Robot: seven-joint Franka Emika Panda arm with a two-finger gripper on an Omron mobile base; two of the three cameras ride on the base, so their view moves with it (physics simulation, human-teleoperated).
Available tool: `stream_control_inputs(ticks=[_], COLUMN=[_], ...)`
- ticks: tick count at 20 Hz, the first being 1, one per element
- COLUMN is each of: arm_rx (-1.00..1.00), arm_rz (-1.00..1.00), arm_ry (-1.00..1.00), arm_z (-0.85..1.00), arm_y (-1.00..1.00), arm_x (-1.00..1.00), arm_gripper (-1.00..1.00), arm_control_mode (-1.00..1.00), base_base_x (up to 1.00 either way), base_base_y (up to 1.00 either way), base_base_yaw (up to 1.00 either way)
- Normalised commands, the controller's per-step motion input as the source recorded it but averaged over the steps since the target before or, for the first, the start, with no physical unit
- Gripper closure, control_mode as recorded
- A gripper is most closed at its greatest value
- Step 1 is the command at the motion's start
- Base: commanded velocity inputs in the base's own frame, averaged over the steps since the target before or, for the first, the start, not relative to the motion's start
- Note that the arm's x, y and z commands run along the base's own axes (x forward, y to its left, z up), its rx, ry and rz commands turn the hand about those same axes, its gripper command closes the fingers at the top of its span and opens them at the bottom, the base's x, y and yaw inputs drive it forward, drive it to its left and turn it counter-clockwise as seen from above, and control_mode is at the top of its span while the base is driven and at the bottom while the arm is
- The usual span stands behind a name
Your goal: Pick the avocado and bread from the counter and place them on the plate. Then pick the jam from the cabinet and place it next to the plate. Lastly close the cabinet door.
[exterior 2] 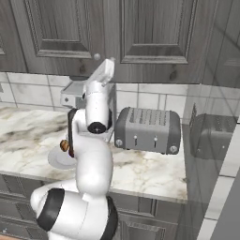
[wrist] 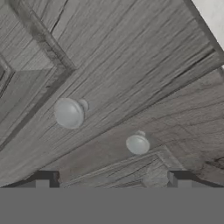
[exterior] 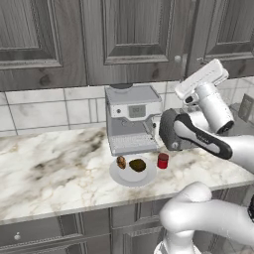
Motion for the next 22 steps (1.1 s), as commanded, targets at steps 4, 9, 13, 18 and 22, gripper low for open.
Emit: stream_control_inputs(ticks=[4,9,13,18,22], arm_rx=[0.1,0.26,0.18,0.07,0.12], arm_rz=[0.0,0.0,0.0,0.0,0.0], arm_ry=[-0.45,0.08,0.43,0.52,0.41], arm_z=[0.76,-0.32,-0.99,-1.0,-1.0], arm_y=[-0.36,0.0,0.17,0.45,0.68], arm_x=[-0.86,0.93,1.0,1.0,1.0], arm_gripper=[-1.0,-1.0,-1.0,-1.0,-1.0], arm_control_mode=[-1.0,-1.0,-1.0,-1.0,-1.0], base_base_x=[0.0,0.0,0.0,0.0,0.0], base_base_y=[0.0,0.0,0.0,0.0,0.0], base_base_yaw=[0.0,0.0,0.0,0.0,0.0])
